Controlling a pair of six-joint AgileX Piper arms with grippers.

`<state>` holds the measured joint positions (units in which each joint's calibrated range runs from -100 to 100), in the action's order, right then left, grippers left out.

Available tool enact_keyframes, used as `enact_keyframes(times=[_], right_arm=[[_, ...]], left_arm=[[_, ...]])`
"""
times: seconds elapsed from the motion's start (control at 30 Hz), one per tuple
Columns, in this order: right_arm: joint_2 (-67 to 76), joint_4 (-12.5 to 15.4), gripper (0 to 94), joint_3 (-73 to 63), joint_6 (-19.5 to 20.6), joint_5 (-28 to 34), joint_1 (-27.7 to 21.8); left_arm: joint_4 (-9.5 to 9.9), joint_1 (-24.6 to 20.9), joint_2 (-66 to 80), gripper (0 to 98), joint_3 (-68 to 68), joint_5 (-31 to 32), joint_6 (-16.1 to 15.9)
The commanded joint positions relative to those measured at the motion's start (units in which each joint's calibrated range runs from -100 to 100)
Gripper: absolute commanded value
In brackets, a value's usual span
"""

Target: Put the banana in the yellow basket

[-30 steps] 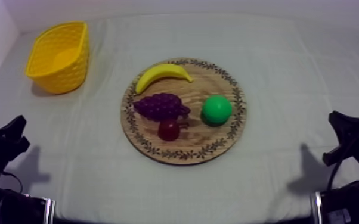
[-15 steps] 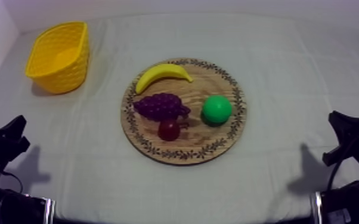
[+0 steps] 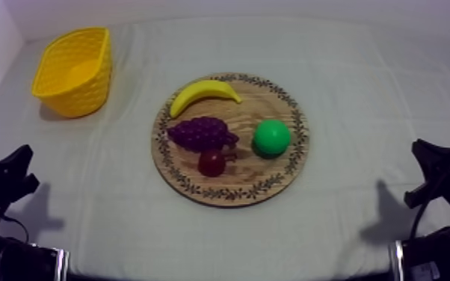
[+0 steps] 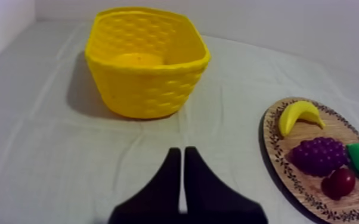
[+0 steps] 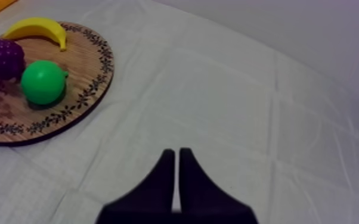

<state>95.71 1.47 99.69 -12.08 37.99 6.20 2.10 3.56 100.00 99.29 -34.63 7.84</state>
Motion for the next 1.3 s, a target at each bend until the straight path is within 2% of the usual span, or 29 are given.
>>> enact_keyframes(times=[0.0,0.43,0.6,0.73,0.93,1.03,1.27], right_arm=[[0.04,0.02,0.5,-0.03,0.00,-0.01,0.00],[0.04,0.02,0.5,-0.03,0.00,-0.01,0.00],[0.04,0.02,0.5,-0.03,0.00,-0.01,0.00],[0.04,0.02,0.5,-0.03,0.00,-0.01,0.00],[0.04,0.02,0.5,-0.03,0.00,-0.01,0.00],[0.04,0.02,0.5,-0.03,0.00,-0.01,0.00],[0.04,0.02,0.5,-0.03,0.00,-0.01,0.00]], left_arm=[[-0.03,0.02,0.00,0.2,0.04,0.03,0.54],[-0.03,-0.02,0.00,0.1,0.04,0.03,1.18],[-0.03,0.04,0.00,0.1,0.04,0.03,-0.28],[-0.01,0.08,0.00,0.1,0.14,0.42,0.25],[2.06,0.41,-4.07,0.1,-1.06,6.09,2.74],[2.41,0.13,-9.73,0.1,-6.01,8.17,1.87],[2.20,0.67,-26.04,0.1,-27.20,8.31,-2.87]])
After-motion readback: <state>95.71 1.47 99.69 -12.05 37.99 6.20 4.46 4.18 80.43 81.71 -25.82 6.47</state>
